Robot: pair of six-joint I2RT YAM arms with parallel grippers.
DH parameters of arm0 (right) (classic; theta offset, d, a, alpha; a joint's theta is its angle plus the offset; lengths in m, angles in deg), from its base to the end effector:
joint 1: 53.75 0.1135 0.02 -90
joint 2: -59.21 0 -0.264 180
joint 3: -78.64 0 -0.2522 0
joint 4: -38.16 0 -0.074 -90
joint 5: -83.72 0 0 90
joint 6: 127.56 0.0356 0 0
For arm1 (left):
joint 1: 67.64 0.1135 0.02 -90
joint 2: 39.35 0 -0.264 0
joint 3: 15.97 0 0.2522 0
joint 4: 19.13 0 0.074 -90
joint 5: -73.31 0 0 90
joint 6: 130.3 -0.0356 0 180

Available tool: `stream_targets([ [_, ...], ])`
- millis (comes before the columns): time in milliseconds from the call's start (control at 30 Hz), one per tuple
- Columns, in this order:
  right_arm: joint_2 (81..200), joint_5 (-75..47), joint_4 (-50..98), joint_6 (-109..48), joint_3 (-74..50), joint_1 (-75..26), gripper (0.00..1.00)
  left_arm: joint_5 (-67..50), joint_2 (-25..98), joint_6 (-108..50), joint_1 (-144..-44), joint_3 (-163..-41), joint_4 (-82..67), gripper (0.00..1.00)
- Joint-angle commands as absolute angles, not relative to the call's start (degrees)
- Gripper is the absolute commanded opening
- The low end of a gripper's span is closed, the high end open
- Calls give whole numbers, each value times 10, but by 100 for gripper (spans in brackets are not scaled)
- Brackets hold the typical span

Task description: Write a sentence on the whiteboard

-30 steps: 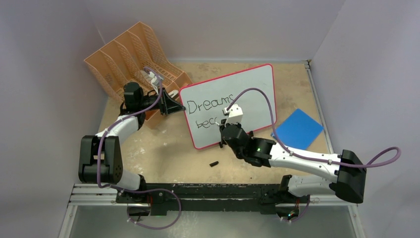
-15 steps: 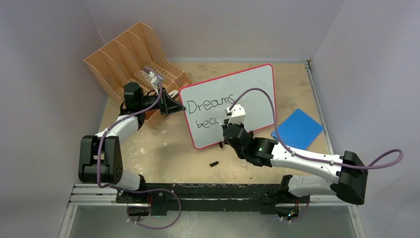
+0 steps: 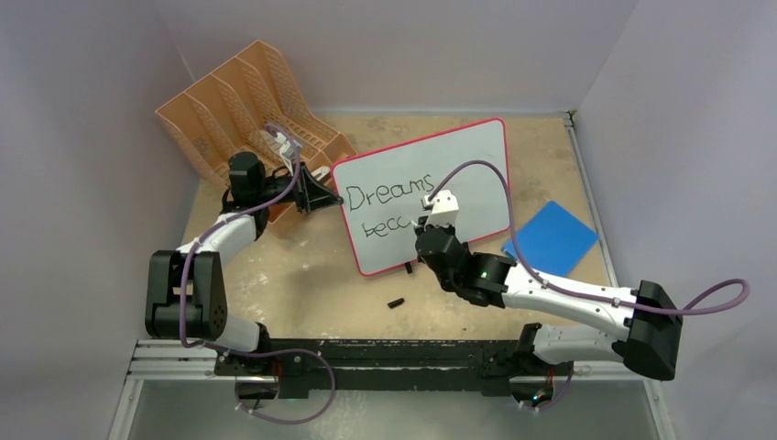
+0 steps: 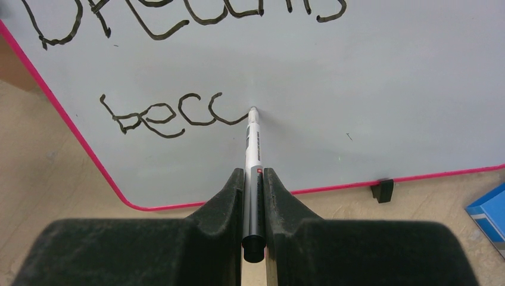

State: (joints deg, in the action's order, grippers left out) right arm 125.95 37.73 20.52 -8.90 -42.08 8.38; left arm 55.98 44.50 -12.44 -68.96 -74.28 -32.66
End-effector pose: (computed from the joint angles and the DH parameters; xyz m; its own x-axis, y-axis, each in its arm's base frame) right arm 0.1415 0.2148 0.2810 -0.3379 0.0990 -0.9360 -0.2047 0.9629 0.1757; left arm 0.3012 -0.0409 0.2496 -0.6233 -0.1249 -0.7719 0.7341 0.2465 -0.6327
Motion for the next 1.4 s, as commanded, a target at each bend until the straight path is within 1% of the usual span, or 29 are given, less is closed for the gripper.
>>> stream_targets([
  [0,1263,402,241,-104,-409,78,0,572,430,-141,-695,-759,-335,0],
  [1000,1282,359,294,-136,-391,78,0,571,429,-142,-695,-758,-335,0],
  [1367,1279,344,290,-139,-391,78,0,569,429,-142,-695,-758,-335,0],
])
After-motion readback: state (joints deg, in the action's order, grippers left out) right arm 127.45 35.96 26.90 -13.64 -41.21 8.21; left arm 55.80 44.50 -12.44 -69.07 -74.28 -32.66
